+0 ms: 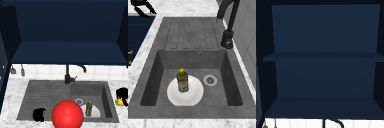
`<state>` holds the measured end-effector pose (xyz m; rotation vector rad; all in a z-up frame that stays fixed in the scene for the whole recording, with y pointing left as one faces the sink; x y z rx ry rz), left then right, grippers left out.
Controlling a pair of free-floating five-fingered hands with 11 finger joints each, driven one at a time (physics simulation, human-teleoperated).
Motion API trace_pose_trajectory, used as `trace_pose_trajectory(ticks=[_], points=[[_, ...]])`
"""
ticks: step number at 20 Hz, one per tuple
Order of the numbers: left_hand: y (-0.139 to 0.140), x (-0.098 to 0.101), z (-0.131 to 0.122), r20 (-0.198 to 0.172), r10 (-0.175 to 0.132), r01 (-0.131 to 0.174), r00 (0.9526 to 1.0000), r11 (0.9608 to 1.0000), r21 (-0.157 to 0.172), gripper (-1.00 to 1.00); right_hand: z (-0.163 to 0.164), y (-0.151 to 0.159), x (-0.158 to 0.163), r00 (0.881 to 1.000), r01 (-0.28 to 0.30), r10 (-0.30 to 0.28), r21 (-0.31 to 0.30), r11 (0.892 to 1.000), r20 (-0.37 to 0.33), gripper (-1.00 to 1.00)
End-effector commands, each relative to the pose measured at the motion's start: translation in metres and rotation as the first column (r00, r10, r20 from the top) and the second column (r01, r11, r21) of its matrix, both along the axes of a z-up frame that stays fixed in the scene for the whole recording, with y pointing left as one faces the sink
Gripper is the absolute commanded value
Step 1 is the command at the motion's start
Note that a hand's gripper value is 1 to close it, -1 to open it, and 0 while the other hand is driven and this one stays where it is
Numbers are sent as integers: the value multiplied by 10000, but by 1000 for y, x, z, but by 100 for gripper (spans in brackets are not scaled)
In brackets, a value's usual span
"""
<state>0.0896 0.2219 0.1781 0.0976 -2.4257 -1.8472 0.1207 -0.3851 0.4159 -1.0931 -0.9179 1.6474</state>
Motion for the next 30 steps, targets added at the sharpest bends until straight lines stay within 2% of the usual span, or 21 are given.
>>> trace_pose_trajectory(ticks=[1, 3, 16, 30], points=[[0, 0, 0, 0, 0, 0, 10000, 10000, 0, 0, 22, 22, -8, 9989, 289, -297, 229, 9993, 357, 100], [0, 0, 0, 0, 0, 0, 10000, 10000, 0, 0, 33, 34, -11, 9992, 293, -296, 129, 9995, 275, 100], [0, 0, 0, 0, 0, 0, 10000, 10000, 0, 0, 109, 101, -64, 9992, 312, -327, 641, 9975, 232, 100], [0, 0, 0, 0, 0, 0, 10000, 10000, 0, 0, 197, 168, -106, 9985, 523, -533, 635, 9966, 135, 100]])
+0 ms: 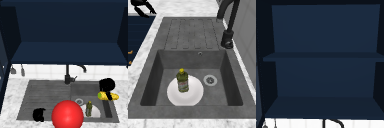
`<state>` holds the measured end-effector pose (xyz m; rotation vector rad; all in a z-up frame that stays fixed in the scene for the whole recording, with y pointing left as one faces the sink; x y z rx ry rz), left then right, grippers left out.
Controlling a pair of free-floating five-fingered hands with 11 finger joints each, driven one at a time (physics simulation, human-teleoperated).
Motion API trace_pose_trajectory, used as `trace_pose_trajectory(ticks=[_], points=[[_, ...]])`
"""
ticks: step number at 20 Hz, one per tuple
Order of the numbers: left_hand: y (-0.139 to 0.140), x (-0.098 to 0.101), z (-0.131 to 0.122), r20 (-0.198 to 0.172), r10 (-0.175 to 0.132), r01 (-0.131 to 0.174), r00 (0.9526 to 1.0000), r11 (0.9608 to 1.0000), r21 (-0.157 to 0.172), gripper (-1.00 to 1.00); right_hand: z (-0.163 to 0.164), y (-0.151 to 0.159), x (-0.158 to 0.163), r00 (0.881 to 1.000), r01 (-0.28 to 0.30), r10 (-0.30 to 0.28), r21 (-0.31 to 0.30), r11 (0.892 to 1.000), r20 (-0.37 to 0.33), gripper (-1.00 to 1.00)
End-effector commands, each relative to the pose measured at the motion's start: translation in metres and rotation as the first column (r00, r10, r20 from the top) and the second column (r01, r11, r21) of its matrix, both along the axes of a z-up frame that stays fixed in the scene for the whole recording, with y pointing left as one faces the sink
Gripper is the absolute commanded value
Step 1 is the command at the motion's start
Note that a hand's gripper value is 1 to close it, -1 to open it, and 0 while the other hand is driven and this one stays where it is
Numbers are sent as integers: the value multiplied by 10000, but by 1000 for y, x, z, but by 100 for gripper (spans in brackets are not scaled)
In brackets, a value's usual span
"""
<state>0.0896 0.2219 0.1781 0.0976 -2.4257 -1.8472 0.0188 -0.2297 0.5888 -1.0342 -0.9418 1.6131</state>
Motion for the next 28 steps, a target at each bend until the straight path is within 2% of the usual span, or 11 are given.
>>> trace_pose_trajectory(ticks=[1, 17, 24, 28], points=[[0, 0, 0, 0, 0, 0, 10000, 10000, 0, 0, 31, 17, -6, 9982, 478, -478, 11, 9989, 350, 100], [0, 0, 0, 0, 0, 0, 10000, 10000, 0, 0, 147, 89, -34, 9981, 566, -569, 98, 9983, 228, 100], [0, 0, 0, 0, 0, 0, 10000, 10000, 0, 0, 198, 115, -35, 9979, 637, -637, 0, 9980, 123, 100], [0, 0, 0, 0, 0, 0, 10000, 10000, 0, 0, 226, 127, -24, 9982, 594, -593, -129, 9982, 48, 100]])
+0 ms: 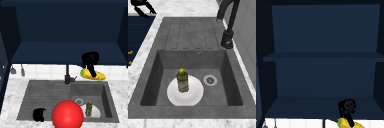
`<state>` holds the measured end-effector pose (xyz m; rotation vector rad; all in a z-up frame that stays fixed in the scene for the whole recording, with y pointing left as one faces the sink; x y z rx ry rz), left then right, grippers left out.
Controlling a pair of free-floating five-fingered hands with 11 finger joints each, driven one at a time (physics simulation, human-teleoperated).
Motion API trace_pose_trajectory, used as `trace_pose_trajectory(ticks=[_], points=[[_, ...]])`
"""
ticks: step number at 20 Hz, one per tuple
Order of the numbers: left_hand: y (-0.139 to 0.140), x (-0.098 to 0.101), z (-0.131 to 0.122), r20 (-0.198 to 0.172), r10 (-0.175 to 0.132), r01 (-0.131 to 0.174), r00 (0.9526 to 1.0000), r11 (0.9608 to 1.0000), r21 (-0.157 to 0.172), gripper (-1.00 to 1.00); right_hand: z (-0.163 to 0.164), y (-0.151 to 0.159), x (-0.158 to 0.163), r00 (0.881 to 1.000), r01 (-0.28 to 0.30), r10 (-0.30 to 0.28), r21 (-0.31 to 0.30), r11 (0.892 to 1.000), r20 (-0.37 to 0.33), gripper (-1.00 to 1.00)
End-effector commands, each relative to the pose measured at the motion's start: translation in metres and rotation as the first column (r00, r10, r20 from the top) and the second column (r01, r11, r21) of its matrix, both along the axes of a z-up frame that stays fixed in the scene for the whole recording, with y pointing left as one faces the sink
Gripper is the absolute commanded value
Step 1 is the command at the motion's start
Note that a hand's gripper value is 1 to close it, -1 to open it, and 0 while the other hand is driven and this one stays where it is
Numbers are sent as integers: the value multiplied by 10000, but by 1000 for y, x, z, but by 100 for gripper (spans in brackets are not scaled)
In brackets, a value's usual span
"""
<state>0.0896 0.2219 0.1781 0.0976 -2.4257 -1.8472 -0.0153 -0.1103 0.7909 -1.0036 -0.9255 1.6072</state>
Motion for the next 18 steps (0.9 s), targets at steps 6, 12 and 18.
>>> trace_pose_trajectory(ticks=[6, 12, 18], points=[[0, 0, 0, 0, 0, 0, 10000, 10000, 0, 0, 62, 25, 38, 9980, 626, -622, -389, 9973, 102, 100], [0, 0, 0, 0, 0, 0, 10000, 10000, 0, 0, 96, 38, 69, 9980, 621, -623, -335, 9975, -48, 100], [0, 0, 0, 0, 0, 0, 10000, 10000, 0, 0, 83, 47, 117, 9999, 169, -169, -170, 9997, 32, 100]])
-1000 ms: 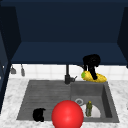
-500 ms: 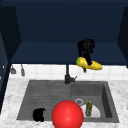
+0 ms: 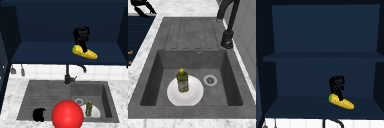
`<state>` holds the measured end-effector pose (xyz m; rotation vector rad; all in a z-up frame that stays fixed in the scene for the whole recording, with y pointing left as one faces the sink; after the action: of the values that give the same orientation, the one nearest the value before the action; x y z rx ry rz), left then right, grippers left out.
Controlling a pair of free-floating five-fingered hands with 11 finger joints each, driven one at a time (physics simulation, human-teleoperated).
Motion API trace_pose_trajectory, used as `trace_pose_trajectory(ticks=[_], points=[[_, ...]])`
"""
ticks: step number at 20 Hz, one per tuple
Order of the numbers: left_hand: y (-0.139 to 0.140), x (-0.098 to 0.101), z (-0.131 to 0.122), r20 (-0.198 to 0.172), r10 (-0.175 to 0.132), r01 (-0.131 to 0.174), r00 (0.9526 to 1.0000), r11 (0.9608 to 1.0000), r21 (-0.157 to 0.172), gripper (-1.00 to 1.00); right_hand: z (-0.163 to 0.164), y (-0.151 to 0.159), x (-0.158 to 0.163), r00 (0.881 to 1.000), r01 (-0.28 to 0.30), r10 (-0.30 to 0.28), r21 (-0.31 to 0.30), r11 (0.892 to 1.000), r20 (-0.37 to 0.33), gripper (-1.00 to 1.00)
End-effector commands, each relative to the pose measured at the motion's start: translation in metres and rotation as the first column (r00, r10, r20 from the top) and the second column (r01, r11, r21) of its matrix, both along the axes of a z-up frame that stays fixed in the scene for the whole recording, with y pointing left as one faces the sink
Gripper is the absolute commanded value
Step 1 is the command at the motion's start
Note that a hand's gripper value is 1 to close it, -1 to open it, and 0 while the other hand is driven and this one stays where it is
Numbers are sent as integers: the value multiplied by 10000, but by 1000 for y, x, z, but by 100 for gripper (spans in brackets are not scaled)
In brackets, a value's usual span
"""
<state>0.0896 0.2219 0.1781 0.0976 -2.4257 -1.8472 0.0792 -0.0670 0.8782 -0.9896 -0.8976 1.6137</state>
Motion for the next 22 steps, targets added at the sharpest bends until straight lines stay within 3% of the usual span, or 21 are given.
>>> trace_pose_trajectory(ticks=[1, 12, 18, 22], points=[[0, 0, 0, 0, 0, 0, 10000, 10000, 0, 0, -7, 5, 31, 9995, 77, -73, -131, 9999, 307, 100], [0, 0, 0, 0, 0, 0, 10000, 10000, 0, 0, -32, 9, 118, 9970, 55, -34, -271, 9996, 772, 100], [0, 0, 0, 0, 0, 0, 10000, 10000, 0, 0, -45, 10, 163, 9986, 0, 9, -180, 9998, 522, 100], [0, 0, 0, 0, 0, 0, 10000, 10000, 0, 0, -70, 10, 195, 10000, -15, 16, -75, 10000, 80, 100]])
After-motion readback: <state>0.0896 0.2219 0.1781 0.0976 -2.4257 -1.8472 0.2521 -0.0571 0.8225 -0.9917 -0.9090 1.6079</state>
